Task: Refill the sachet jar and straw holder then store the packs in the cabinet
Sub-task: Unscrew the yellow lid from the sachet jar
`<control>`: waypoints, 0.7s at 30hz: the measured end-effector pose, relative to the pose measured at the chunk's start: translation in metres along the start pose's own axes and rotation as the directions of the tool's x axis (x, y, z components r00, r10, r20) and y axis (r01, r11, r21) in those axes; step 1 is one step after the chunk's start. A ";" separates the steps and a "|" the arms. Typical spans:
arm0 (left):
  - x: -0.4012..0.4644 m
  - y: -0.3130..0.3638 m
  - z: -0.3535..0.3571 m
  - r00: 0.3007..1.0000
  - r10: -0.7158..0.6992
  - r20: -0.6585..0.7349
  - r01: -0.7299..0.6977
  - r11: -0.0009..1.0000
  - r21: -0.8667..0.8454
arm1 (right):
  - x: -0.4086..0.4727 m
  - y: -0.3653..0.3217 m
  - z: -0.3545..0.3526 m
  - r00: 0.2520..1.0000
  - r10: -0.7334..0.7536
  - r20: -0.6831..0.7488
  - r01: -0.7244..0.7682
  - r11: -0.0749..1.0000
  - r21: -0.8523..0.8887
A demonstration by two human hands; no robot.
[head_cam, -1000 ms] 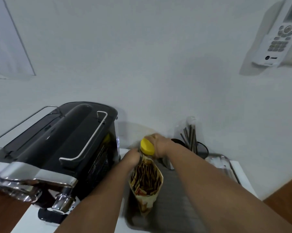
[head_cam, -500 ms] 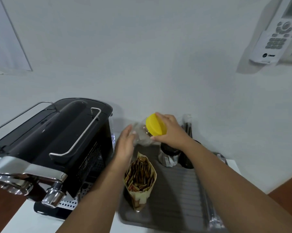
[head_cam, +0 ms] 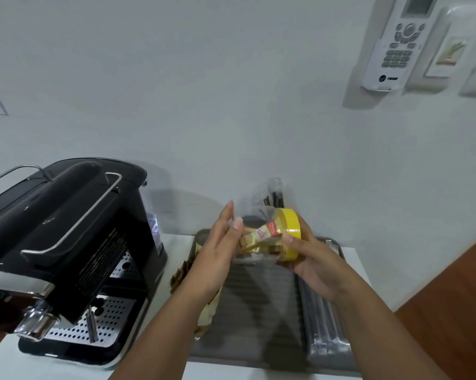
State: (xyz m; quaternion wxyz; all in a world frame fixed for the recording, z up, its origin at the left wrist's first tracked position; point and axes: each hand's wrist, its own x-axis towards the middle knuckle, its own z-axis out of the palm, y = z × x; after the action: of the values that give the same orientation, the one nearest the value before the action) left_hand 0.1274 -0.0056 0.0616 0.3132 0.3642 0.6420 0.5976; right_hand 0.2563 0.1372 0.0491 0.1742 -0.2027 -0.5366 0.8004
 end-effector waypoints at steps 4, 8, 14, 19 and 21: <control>-0.009 -0.001 0.012 0.998 0.061 0.032 -0.065 0.989 0.129 | -0.006 0.003 0.005 0.979 0.081 -0.186 -0.079 0.997 0.014; -0.008 -0.015 0.017 0.980 0.188 0.070 -0.201 0.923 0.328 | -0.005 0.009 0.015 0.934 0.139 -0.329 -0.149 0.989 -0.006; -0.009 -0.011 0.030 0.973 0.206 -0.102 -0.183 0.963 0.198 | -0.002 0.008 0.028 0.903 0.023 -0.430 -0.075 0.992 -0.104; -0.006 -0.014 0.023 0.955 0.241 -0.171 -0.230 0.970 0.083 | -0.004 0.006 0.040 0.912 -0.138 -0.386 0.016 0.953 -0.304; -0.007 -0.011 0.020 0.957 0.238 -0.168 -0.229 0.971 0.071 | -0.006 0.004 0.044 0.918 -0.188 -0.348 0.058 0.935 -0.350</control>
State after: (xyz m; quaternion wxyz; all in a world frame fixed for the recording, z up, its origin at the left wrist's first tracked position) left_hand 0.1468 -0.0011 0.0483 0.1731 0.3912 0.6347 0.6436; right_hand 0.2390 0.0985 0.0612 0.2876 -0.3442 -0.6324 0.6315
